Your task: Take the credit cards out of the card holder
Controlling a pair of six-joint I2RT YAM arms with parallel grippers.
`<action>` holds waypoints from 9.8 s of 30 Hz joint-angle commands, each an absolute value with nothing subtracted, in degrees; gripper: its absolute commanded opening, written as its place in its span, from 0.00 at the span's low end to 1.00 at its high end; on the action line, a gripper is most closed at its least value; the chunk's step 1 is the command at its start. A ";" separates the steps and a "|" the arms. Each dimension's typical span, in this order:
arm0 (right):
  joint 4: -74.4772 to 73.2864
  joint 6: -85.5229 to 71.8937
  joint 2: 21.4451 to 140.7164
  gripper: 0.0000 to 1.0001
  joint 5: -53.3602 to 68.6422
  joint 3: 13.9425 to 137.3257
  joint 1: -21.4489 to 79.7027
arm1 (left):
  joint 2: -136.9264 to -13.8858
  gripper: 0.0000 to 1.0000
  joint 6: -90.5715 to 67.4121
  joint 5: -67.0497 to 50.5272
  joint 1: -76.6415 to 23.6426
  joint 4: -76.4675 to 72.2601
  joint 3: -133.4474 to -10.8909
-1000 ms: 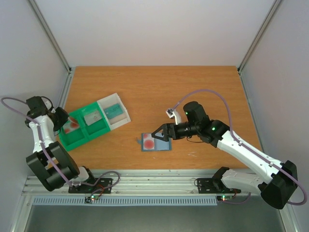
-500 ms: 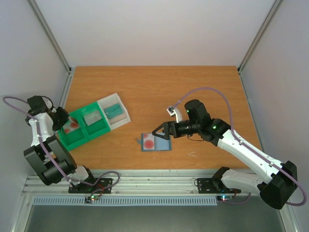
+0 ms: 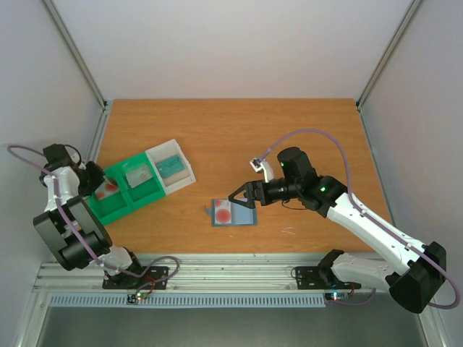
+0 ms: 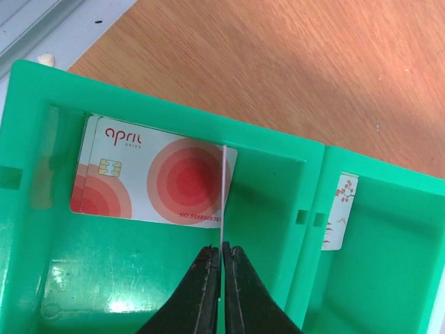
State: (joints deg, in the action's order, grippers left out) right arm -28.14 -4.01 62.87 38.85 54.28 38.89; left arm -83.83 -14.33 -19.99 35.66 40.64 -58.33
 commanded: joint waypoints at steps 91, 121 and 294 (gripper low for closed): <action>-11.53 -15.68 96.32 0.26 29.19 50.84 39.11 | -67.57 0.01 -37.14 -32.75 -24.25 29.03 -46.31; -7.96 -16.09 99.97 0.16 29.13 45.88 39.09 | -91.37 0.03 -39.12 -31.49 -31.11 4.93 -35.76; -26.37 2.63 63.63 0.01 66.79 50.66 35.22 | -59.23 0.18 -27.91 -64.07 -31.15 30.97 -48.96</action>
State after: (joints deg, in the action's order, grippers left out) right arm -27.42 3.03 63.37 65.63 50.17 34.72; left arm -60.42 -26.98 -62.30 -30.94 35.31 -49.74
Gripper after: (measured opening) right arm 0.014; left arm 0.202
